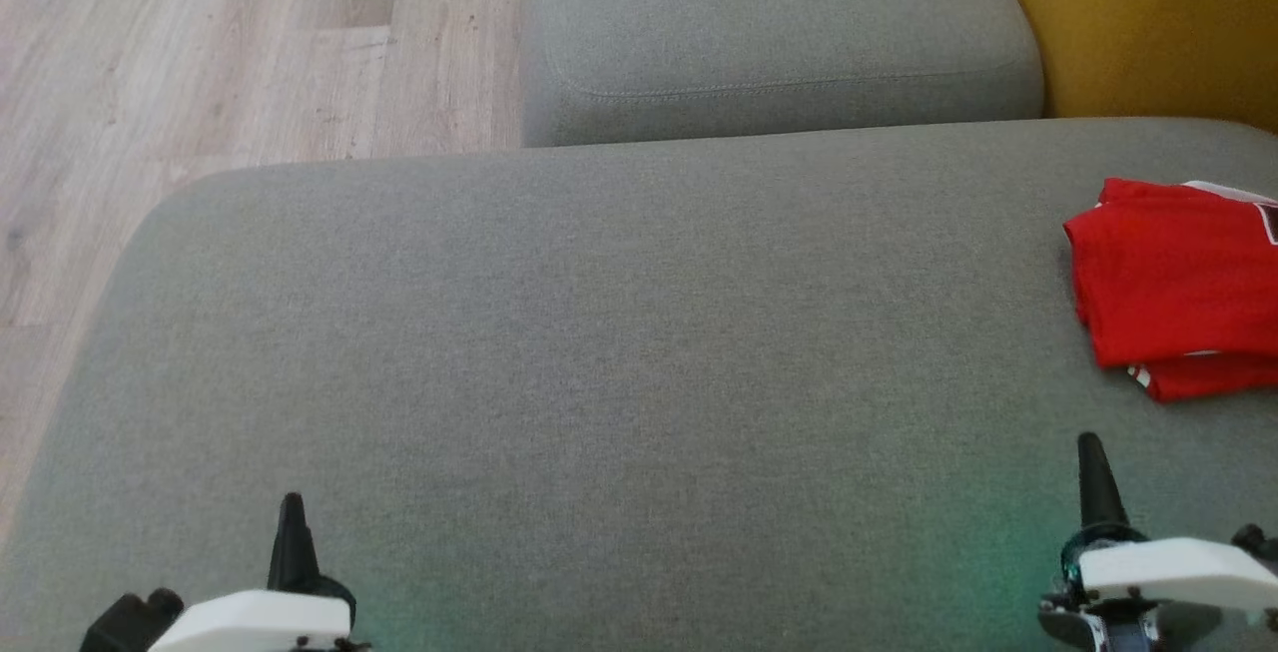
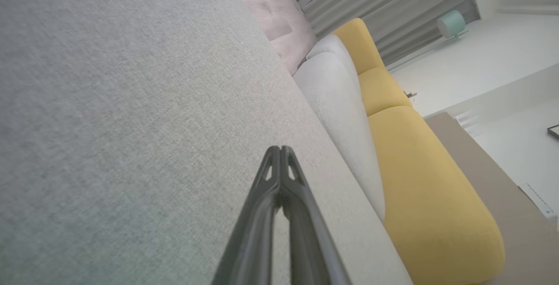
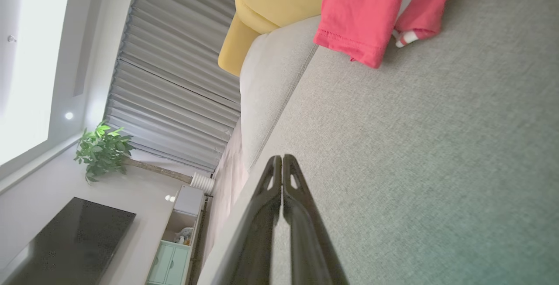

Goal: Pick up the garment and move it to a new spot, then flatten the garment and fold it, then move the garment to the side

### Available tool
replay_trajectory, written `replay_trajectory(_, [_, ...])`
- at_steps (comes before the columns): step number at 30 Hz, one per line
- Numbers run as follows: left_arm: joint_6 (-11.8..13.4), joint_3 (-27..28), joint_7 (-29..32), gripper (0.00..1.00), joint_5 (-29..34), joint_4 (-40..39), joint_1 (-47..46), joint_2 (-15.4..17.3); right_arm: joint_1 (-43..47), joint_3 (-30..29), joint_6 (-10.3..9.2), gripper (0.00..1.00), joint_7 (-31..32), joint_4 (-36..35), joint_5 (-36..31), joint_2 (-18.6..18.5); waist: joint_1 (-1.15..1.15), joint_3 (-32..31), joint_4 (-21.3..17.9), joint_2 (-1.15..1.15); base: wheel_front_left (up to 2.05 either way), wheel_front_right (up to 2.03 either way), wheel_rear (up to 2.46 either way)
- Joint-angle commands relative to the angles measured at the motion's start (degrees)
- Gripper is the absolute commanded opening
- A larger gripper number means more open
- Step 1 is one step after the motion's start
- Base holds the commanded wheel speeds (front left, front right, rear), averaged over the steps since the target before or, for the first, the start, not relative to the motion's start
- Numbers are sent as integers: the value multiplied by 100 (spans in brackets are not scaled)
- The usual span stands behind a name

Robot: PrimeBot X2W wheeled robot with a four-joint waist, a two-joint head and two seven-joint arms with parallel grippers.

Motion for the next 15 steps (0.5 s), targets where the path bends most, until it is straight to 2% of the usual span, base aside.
replay_trajectory(1, [-77, 191, 51, 0, -164, -222, -347, 2, -381, 35, 27, 0, 60, -233, 172, -20, 0, 13, -2, 0, 0, 0, 0])
replay_trajectory(15, [-216, 407, 287, 0, -1121, -270, -528, -2, -575, -97, 31, 0, 290, -270, 1096, -6, 0, 140, -23, 0, 0, 0, 0])
